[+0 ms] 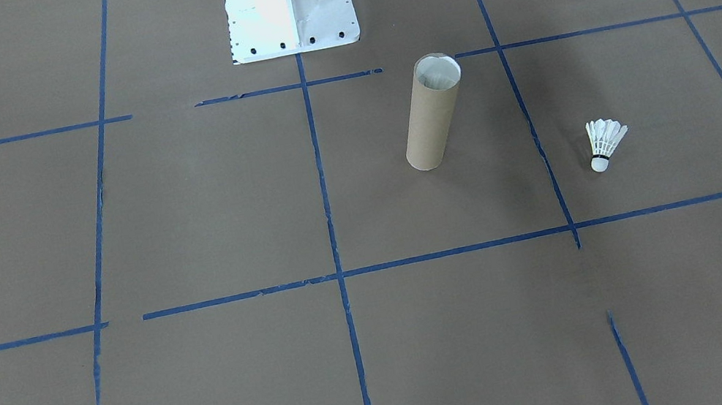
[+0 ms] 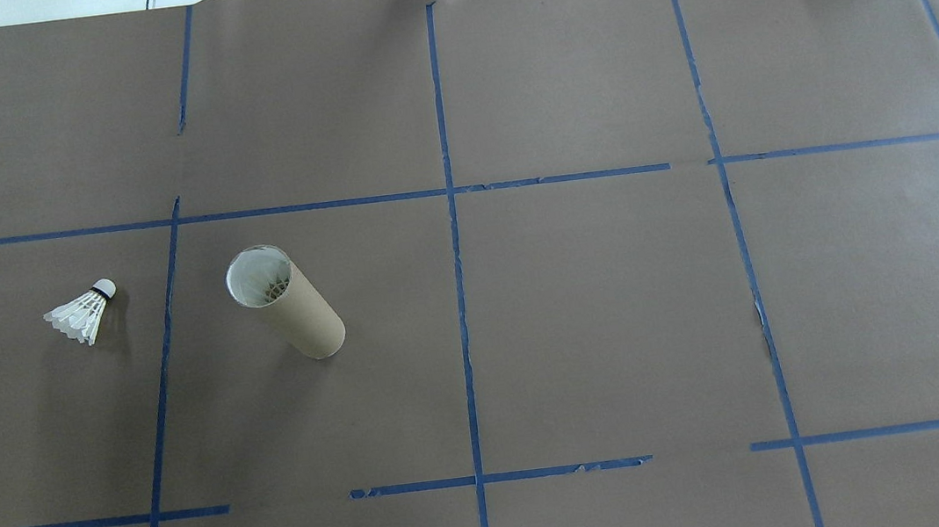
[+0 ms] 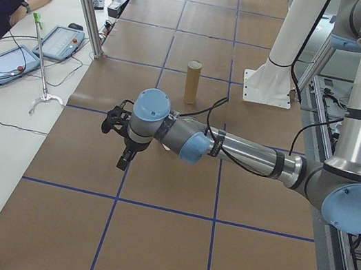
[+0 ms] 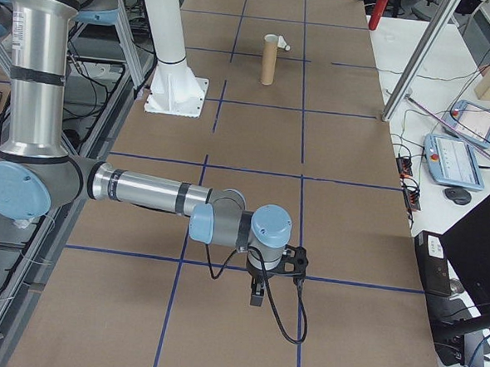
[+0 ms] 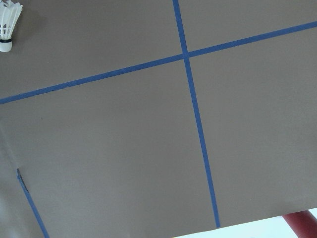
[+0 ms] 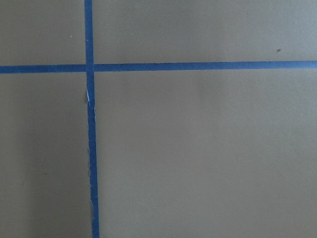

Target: Collect badminton balls into bucket

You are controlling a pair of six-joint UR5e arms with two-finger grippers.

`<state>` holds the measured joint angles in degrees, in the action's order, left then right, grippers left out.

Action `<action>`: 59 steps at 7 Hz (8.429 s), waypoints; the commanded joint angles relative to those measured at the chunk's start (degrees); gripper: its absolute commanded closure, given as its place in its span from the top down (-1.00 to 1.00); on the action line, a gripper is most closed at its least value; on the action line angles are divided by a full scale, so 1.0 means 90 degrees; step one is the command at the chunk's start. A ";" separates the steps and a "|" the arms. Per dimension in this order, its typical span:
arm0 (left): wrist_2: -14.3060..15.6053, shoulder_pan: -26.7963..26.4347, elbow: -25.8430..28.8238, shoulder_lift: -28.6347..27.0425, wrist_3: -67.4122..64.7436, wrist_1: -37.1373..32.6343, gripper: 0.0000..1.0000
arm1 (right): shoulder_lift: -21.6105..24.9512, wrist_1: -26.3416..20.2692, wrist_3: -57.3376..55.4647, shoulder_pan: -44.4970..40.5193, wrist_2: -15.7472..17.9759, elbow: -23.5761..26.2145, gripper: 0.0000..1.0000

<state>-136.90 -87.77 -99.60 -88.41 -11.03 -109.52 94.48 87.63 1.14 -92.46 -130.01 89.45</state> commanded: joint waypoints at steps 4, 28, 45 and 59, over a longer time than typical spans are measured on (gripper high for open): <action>0.0539 0.1916 0.0675 0.0964 -0.6486 -0.5342 1.00 | 0.0000 0.0000 0.0000 0.0000 0.0002 -0.0007 1.00; 0.0720 0.3971 -0.1528 0.0604 -0.9126 -0.2953 -1.00 | 0.0000 0.0000 0.0000 0.0000 -0.0008 0.0003 1.00; 0.1608 0.4663 -0.1463 -0.5871 -0.6967 0.7784 -1.00 | 0.0000 0.0000 0.0000 0.0000 0.0002 0.0003 1.00; 0.1620 0.2970 -0.1815 -0.3511 -0.2623 0.4992 1.00 | 0.0009 0.0000 0.0000 0.0000 0.0002 0.0003 1.00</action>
<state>-120.43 -55.88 -116.27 -124.92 -45.54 -61.47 94.52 87.63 1.14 -92.46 -129.99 89.47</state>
